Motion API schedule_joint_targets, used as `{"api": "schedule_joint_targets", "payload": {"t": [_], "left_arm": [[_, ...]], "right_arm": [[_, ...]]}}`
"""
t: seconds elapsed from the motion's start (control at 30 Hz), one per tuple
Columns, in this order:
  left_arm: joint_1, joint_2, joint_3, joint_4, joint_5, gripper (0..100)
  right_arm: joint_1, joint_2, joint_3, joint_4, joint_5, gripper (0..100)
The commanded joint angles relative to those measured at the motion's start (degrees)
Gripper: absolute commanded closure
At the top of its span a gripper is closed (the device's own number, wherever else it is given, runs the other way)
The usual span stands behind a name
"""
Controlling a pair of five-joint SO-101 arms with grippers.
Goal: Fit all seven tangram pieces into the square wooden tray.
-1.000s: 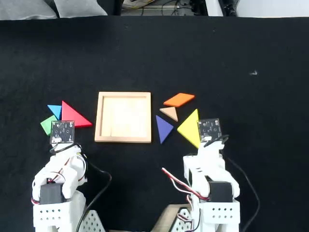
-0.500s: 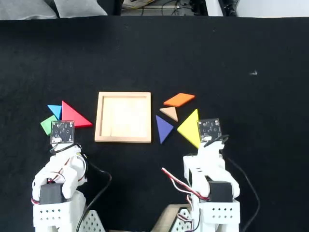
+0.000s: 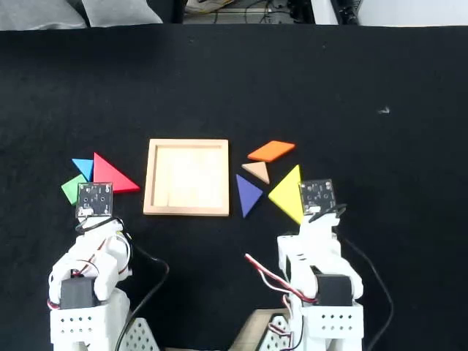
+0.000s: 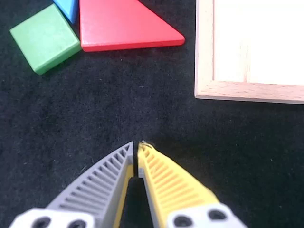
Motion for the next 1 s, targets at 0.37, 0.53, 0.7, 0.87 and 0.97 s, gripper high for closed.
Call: {"api": "schedule_joint_targets", "payload": {"t": [0.37,0.53,0.7,0.87,0.97], "left_arm": [[0.8,-0.3,-9.9,-15.3,0.6,97],[4.7,-0.3,-10.6,-30.2,0.4,97],[6.7,-0.3,-8.2,-39.5,0.2,97],[7.1,-0.3,-1.1,-54.0,-8.9,97],[6.6,-0.3,1.0,-59.5,-8.8,97]], "right_arm": [[-0.8,-4.9,-0.1,-1.4,0.4,98.3],[-0.4,-4.9,-0.1,-16.8,-0.1,98.3],[-0.7,-4.9,-0.1,-25.4,-0.1,98.3],[-0.8,-4.9,-0.1,-31.0,0.4,98.3],[-0.4,-4.9,-0.1,-36.7,0.4,98.3]]}}
